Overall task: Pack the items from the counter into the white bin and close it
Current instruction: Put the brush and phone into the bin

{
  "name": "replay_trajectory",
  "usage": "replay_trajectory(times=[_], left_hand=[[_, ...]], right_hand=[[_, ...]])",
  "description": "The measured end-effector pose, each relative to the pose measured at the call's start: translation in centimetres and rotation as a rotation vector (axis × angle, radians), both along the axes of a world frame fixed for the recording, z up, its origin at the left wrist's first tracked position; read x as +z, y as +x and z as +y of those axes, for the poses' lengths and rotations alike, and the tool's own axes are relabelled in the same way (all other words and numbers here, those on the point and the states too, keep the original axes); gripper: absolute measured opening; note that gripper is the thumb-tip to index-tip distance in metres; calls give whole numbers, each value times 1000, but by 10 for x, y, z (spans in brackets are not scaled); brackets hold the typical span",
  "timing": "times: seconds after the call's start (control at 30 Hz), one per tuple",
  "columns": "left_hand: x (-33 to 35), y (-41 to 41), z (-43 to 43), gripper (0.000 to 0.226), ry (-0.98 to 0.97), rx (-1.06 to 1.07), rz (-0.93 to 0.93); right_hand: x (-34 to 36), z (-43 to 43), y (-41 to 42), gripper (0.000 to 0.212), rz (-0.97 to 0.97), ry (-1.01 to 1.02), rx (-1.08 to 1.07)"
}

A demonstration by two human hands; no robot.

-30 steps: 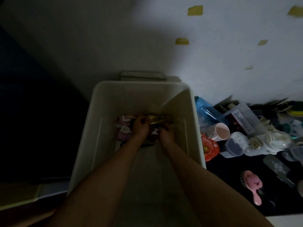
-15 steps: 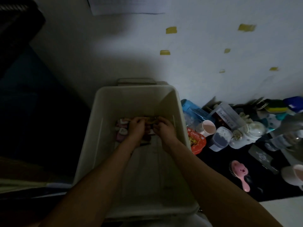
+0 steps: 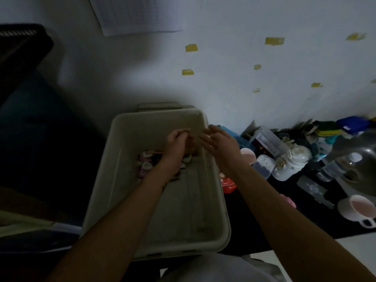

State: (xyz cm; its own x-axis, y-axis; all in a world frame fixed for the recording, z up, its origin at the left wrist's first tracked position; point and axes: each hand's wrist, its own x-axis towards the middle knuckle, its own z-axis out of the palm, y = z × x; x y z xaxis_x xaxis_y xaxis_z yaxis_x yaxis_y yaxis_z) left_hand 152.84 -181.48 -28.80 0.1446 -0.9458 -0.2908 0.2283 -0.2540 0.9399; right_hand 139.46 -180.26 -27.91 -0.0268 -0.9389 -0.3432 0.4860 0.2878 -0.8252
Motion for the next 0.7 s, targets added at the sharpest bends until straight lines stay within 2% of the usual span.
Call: replay_trajectory(times=[0.23, 0.7], left_hand=[[18, -66, -5, 19, -49, -121, 25], [-17, -197, 5, 20, 94, -175, 29]], right_hand=[[6, 13, -86, 30, 39, 5, -120], [-46, 43, -216, 30, 116, 143, -237]])
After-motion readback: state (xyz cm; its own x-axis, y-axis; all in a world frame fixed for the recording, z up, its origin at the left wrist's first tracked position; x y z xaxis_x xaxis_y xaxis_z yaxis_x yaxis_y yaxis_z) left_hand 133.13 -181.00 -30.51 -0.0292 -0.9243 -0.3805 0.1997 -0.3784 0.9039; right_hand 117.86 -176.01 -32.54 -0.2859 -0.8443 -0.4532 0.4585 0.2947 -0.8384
